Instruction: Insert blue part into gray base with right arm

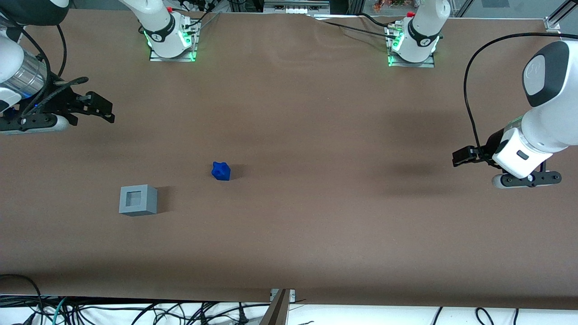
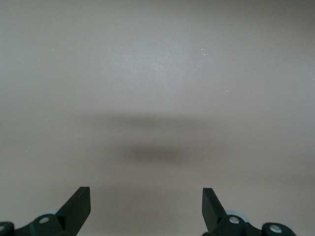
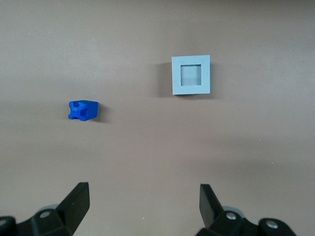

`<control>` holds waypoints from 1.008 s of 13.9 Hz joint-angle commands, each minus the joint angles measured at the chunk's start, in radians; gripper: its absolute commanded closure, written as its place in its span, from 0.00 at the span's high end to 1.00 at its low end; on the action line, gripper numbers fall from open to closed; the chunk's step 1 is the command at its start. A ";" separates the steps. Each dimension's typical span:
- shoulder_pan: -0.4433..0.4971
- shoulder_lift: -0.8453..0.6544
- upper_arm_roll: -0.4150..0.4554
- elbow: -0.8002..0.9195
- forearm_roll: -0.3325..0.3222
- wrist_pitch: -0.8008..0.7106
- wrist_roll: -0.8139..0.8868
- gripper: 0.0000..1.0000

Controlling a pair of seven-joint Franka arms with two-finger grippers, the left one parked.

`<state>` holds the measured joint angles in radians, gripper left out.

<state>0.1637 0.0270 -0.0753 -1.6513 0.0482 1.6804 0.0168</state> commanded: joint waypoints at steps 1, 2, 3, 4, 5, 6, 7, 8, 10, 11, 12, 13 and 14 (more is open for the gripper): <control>-0.013 -0.009 0.011 0.018 -0.010 -0.027 -0.018 0.99; -0.013 -0.012 0.011 0.016 -0.010 -0.033 -0.012 0.99; -0.013 -0.012 0.011 0.016 -0.010 -0.037 -0.015 0.99; -0.013 -0.012 0.009 0.018 -0.011 -0.039 -0.021 0.99; -0.013 -0.012 0.009 0.019 -0.011 -0.038 -0.021 0.99; -0.013 -0.010 0.009 0.031 -0.020 -0.037 -0.021 0.99; -0.013 -0.009 0.011 0.033 -0.021 -0.036 -0.020 0.99; -0.013 -0.006 0.011 0.038 -0.021 -0.031 -0.020 0.99; -0.013 -0.006 0.011 0.041 -0.027 -0.031 -0.021 0.99; -0.013 -0.006 0.012 0.041 -0.036 -0.031 -0.020 0.99; -0.013 -0.006 0.012 0.041 -0.040 -0.031 -0.021 0.99; -0.013 -0.004 0.012 0.041 -0.041 -0.031 -0.021 0.99; -0.013 -0.004 0.012 0.041 -0.041 -0.031 -0.021 0.99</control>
